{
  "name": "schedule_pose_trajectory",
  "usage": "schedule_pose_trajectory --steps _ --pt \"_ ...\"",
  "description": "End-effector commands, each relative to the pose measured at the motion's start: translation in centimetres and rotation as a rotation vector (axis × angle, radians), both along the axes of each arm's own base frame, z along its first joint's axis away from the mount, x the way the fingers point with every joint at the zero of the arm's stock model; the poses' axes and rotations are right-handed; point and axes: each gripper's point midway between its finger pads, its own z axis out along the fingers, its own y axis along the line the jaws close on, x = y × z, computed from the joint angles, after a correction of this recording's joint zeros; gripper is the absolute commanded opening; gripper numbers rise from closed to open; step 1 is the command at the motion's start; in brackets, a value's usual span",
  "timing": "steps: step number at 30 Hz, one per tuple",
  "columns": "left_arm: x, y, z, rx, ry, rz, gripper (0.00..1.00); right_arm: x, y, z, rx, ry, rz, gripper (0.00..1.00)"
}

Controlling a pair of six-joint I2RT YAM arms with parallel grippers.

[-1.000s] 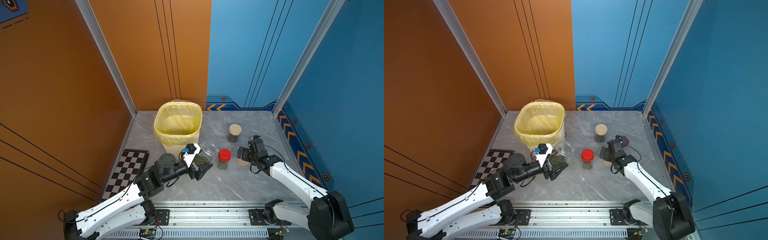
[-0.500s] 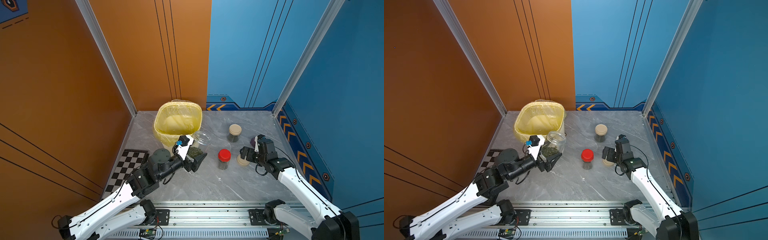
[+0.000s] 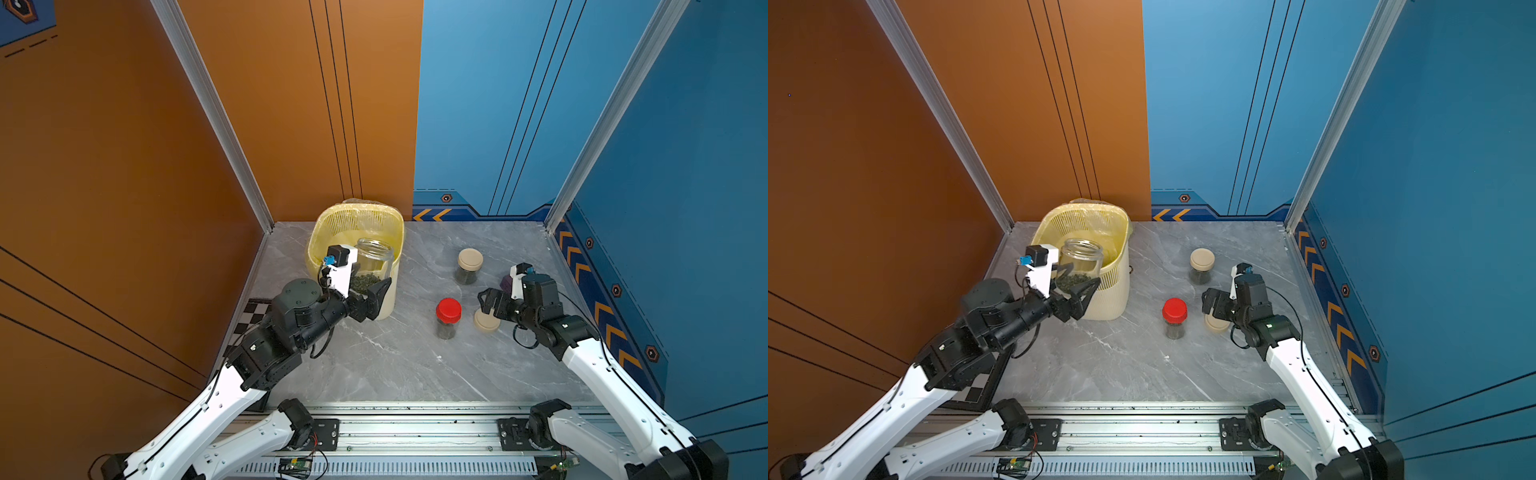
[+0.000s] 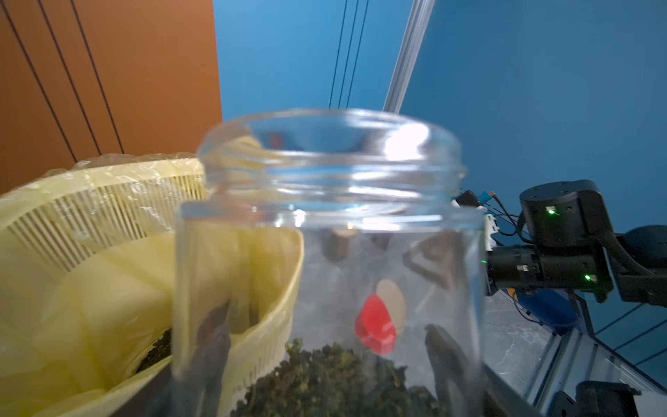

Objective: Empty moldy tea leaves from jars
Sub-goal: Pour the moldy tea leaves from the jar into the trash bin.

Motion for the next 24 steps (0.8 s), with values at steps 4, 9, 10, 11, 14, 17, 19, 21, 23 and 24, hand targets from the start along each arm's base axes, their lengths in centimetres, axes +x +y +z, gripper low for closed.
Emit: schedule_pose_trajectory --steps 4,9,10,11,14,17,19,21,23,24 --pt "0.6 2.0 2.2 -0.121 0.038 0.053 0.48 -0.7 0.4 2.4 0.022 -0.043 0.038 1.00" --pt "1.5 1.9 2.6 -0.126 0.063 0.049 0.48 -0.4 2.0 6.0 0.106 -0.097 0.091 1.00" --pt "1.7 2.1 2.7 -0.123 0.065 0.051 0.48 -0.2 2.6 7.2 0.133 -0.111 0.111 1.00" --pt "2.0 2.2 2.8 -0.122 0.067 0.051 0.48 0.1 3.4 8.5 0.167 -0.124 0.141 1.00" --pt "2.6 2.8 3.2 -0.133 0.074 0.050 0.49 1.0 6.3 13.1 0.265 -0.172 0.231 1.00" --pt "3.5 3.4 3.2 -0.147 0.096 0.050 0.48 2.3 9.5 17.7 0.362 -0.210 0.310 1.00" --pt "4.2 3.9 3.3 -0.162 0.113 0.051 0.48 3.2 11.6 20.3 0.419 -0.237 0.355 1.00" --pt "4.9 4.2 3.2 -0.177 0.134 0.051 0.48 4.2 13.7 22.2 0.469 -0.251 0.399 1.00" --pt "5.5 4.3 3.0 -0.183 0.151 0.047 0.47 5.3 15.9 23.6 0.525 -0.255 0.439 1.00" --pt "5.7 4.3 2.8 -0.181 0.156 0.044 0.47 5.7 16.9 24.3 0.553 -0.261 0.461 1.00"
